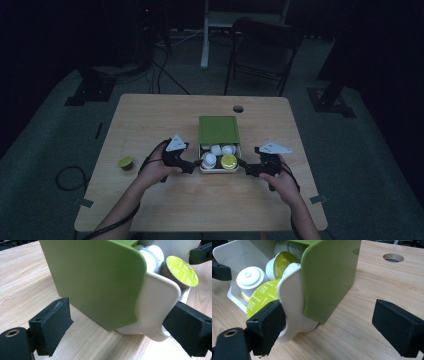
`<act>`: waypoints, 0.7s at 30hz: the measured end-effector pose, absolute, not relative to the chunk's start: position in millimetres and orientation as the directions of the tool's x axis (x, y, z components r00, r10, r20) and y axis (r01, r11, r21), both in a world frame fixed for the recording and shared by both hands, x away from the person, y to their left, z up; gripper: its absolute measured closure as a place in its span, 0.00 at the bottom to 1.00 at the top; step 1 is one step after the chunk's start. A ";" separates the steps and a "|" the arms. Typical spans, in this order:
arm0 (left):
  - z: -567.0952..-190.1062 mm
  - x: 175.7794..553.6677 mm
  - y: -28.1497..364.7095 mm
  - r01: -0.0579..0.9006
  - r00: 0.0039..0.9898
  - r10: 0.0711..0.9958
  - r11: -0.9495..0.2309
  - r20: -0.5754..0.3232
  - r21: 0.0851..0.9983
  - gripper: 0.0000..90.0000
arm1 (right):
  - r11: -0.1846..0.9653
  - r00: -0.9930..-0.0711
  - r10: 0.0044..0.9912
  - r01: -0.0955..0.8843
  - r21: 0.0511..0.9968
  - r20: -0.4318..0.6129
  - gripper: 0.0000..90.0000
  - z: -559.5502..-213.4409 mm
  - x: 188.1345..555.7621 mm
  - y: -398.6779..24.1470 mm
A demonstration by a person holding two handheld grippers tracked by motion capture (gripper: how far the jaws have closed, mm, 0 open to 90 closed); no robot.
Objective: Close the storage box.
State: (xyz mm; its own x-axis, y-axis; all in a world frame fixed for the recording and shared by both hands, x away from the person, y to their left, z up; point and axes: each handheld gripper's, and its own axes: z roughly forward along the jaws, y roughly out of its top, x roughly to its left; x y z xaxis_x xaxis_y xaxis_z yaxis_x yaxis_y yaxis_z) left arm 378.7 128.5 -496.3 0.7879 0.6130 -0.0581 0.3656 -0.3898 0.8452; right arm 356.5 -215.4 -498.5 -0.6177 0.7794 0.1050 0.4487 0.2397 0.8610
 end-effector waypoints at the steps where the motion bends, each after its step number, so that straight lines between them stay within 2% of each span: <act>1: -496.5 379.1 128.4 0.365 0.787 0.614 -0.388 -0.058 0.846 0.11 | 0.241 -0.617 0.781 0.448 0.861 0.102 0.12 -498.3 357.1 -215.3; 21: -496.6 387.3 128.4 0.365 0.776 0.629 -0.386 -0.048 0.847 0.11 | 0.226 -0.602 0.791 0.451 0.864 0.107 0.12 -499.3 366.2 -213.9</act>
